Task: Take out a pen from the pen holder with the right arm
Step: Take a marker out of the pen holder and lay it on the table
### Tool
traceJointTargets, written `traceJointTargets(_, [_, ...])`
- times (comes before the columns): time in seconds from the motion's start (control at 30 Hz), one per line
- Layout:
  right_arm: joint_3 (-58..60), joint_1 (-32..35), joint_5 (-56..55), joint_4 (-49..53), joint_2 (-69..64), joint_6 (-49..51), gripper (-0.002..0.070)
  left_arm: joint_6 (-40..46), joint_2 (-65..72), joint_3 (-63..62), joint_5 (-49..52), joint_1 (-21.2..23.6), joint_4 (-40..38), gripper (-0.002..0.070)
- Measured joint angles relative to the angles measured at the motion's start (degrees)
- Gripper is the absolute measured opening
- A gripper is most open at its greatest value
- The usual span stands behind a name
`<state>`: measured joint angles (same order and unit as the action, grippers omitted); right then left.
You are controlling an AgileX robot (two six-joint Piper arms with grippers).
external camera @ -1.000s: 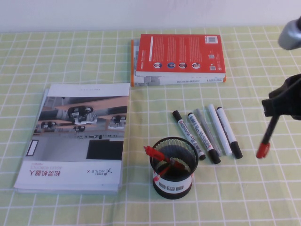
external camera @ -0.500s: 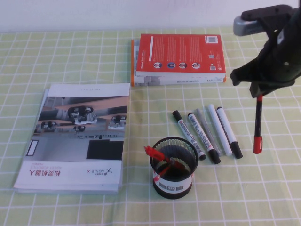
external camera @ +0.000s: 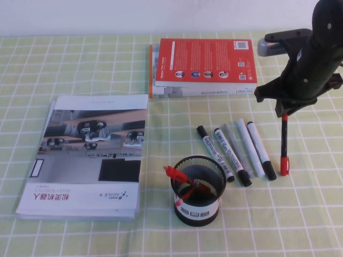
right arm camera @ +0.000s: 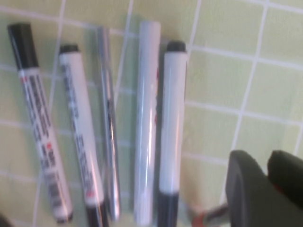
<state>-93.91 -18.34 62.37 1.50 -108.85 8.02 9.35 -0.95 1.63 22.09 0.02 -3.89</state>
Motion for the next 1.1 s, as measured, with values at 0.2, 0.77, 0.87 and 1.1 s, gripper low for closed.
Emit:
traceJointTargets(0.2, [-0.4,0.1,-5.1,-0.4,-3.0,-0.3,0.0029,0.0,0.0,0.0,0.0,0.0,0.0,-0.0005])
traceJointTargets(0.77, [-0.4,0.2,-12.0,-2.2,-7.8,-0.6,0.0186,0.0,0.0,0.0,0.0,0.0,0.0,-0.0005])
traceJointTargets(0.87, [-0.4,0.2,-12.2,-2.2,-7.8,-0.6,0.0230,0.0,0.0,0.0,0.0,0.0,0.0,-0.0006])
traceJointTargets(1.1, [0.4,0.2,-11.6,-2.2,-6.0,-0.6,0.0219,0.0,0.0,0.0,0.0,0.0,0.0,-0.0005])
